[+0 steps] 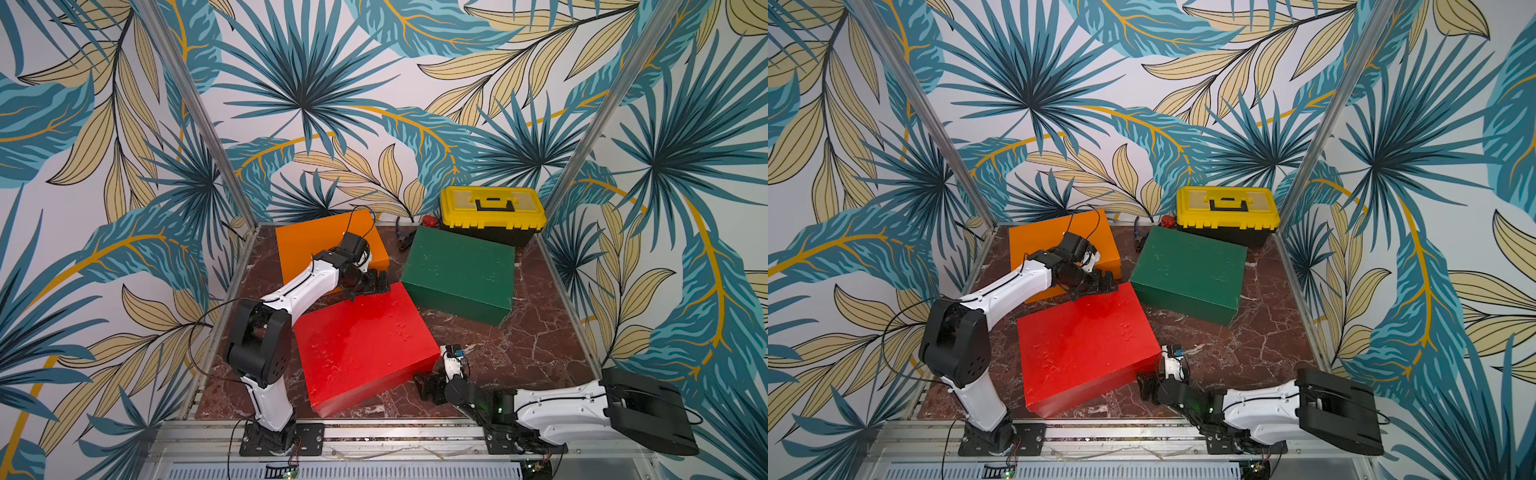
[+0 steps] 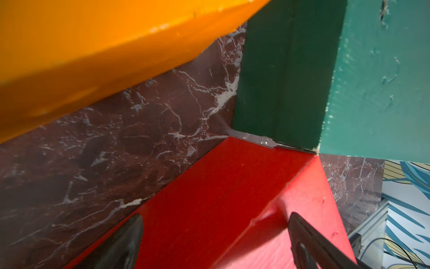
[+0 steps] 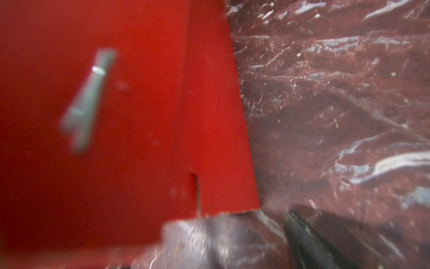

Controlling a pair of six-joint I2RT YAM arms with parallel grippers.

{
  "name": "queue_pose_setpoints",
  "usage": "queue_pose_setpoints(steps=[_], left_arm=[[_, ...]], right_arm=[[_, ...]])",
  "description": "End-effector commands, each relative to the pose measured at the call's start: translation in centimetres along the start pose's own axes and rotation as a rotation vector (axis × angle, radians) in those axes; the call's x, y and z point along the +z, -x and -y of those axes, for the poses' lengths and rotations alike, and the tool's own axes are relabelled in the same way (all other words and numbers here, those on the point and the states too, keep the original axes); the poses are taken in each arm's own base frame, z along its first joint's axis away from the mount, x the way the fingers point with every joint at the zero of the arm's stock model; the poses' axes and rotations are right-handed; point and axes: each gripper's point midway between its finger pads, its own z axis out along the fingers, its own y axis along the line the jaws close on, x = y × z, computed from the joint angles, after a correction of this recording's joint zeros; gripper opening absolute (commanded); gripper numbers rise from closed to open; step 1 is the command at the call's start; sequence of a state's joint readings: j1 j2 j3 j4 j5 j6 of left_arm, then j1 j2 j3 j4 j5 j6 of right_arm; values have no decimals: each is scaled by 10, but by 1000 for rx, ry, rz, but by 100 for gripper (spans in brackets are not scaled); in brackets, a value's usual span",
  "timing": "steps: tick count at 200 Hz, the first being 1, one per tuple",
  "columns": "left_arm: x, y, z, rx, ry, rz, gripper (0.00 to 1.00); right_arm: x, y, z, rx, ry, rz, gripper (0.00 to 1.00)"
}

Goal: Stack the shoeboxes
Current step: Adjust the shoebox at the center of the board.

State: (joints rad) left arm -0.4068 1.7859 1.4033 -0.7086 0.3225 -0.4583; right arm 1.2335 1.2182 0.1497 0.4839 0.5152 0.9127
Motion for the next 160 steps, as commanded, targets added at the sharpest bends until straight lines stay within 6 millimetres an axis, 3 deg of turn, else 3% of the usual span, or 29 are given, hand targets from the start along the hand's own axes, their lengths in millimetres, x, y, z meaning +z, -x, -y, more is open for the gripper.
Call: queue_pose_setpoints(steps=[1, 29, 65, 108, 136, 160], left_arm=[[-9, -16, 19, -20, -48, -59, 97], [-8, -20, 9, -12, -3, -68, 97], [5, -21, -22, -61, 118, -68, 96], [-13, -17, -44, -85, 244, 26, 96], [-14, -18, -47, -83, 239, 81, 96], [-22, -17, -45, -97, 222, 133, 96]], right_arm=[[13, 8, -10, 66, 35, 21, 94], [18, 6, -11, 70, 38, 18, 92], [2, 16, -2, 65, 14, 39, 92], [-42, 44, 14, 73, -5, 95, 96], [-74, 61, 30, 49, -27, 129, 99], [-89, 73, 9, 17, 57, 117, 96]])
